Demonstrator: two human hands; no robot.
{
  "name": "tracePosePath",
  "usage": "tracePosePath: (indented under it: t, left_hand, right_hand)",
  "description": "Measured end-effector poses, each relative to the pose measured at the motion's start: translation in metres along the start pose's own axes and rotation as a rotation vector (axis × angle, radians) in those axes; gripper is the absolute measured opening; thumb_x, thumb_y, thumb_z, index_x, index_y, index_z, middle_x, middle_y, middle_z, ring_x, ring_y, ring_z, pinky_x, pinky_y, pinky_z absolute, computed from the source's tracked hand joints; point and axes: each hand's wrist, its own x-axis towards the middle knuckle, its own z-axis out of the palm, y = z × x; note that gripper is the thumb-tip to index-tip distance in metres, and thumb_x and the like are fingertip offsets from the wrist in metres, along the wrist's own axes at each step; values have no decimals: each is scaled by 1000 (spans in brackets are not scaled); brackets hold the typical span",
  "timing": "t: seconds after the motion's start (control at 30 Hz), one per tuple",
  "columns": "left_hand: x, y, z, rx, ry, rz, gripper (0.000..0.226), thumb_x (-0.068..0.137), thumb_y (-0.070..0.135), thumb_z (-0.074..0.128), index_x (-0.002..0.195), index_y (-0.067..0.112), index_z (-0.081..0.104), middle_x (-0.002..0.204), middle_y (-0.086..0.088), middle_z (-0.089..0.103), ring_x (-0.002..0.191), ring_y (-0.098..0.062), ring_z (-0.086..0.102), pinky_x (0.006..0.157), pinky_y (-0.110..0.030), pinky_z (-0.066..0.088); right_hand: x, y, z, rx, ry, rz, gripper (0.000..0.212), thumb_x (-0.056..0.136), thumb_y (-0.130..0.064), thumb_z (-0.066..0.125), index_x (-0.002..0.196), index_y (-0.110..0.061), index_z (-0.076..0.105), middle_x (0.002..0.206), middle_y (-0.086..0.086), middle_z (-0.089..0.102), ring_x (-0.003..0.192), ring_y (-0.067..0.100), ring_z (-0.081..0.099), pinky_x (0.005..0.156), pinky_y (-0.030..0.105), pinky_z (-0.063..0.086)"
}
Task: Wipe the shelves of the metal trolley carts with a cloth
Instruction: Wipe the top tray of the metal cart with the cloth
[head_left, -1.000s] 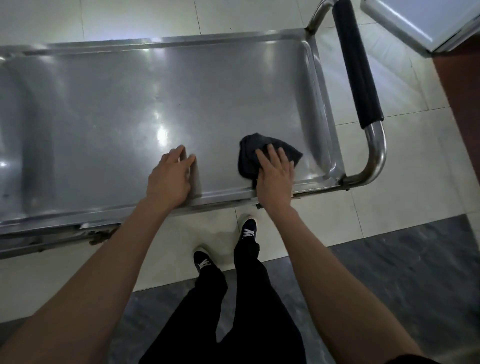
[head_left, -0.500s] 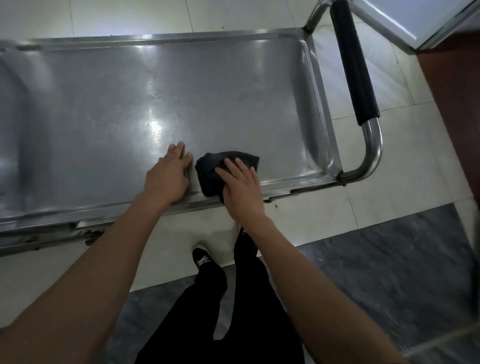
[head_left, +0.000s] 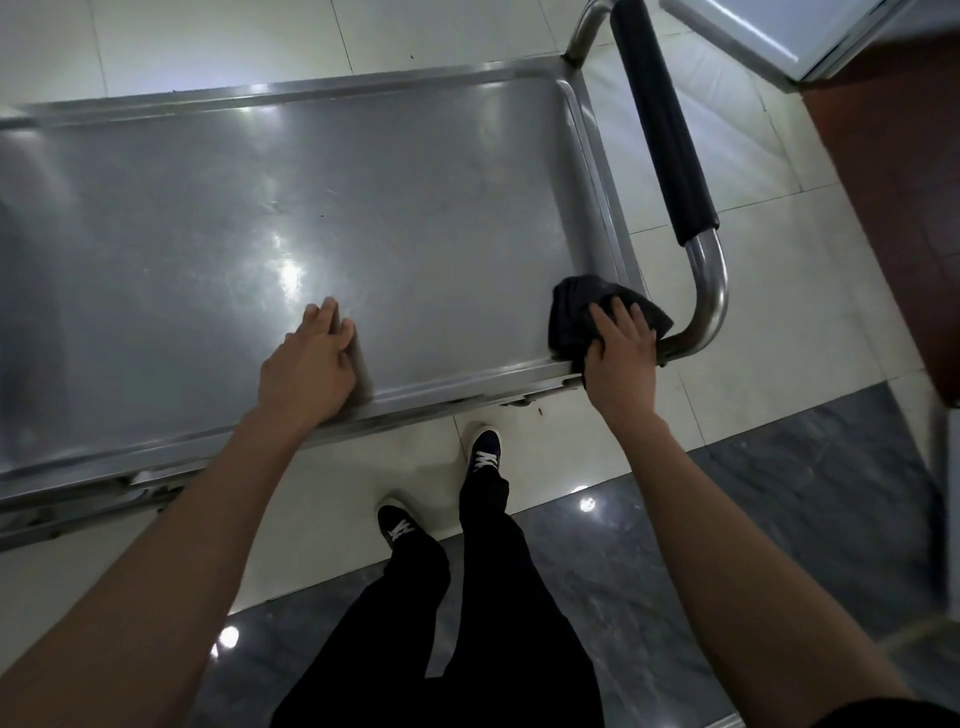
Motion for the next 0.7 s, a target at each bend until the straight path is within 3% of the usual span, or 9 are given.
tracePosePath:
  t: [0.13,0.3,0.43,0.6,0.7]
  left_hand:
    - [2,6,1,48,-21,-14,29,91,14,44,120,15,45,127,-6,34,93,-35,52,73,-49,54]
    - [9,18,4,179,-6,-20,37,92,17,45,120,-1,61,144,-13,39,131,-33,38,92,-47,48]
    - [36,47,-4,175,62,-6,40,94,25,45,121,7,69,145,-9,50,143,-32,31,104,-50,41]
    - [97,122,-8,66,57,205,39,94,29,49,129,16,60,151,-11,44,142,-37,32,101,-55,46]
    - [133,146,-1,113,-42,161,52,91,44,57,139,29,44,160,-8,26,148,-36,17,107,-62,37]
  right_hand:
    - [1,-6,1,14,13,16,49,97,-6,48,145,-17,50,157,12,38,150,34,23,122,57,16]
    - [5,-5,-1,29,-9,3,49,99,-8,48,147,-19,49,159,9,36,152,30,20,123,55,12]
    - [17,-6,-3,53,-32,-18,48,99,-10,49,146,-21,49,160,7,35,152,28,18,124,54,10]
    - [34,-4,-3,78,-19,-51,48,98,-10,51,145,-23,52,159,5,36,153,24,19,124,52,10]
    - [49,-5,-1,83,-8,-63,47,98,-11,53,144,-23,53,159,4,38,152,24,21,124,52,13]
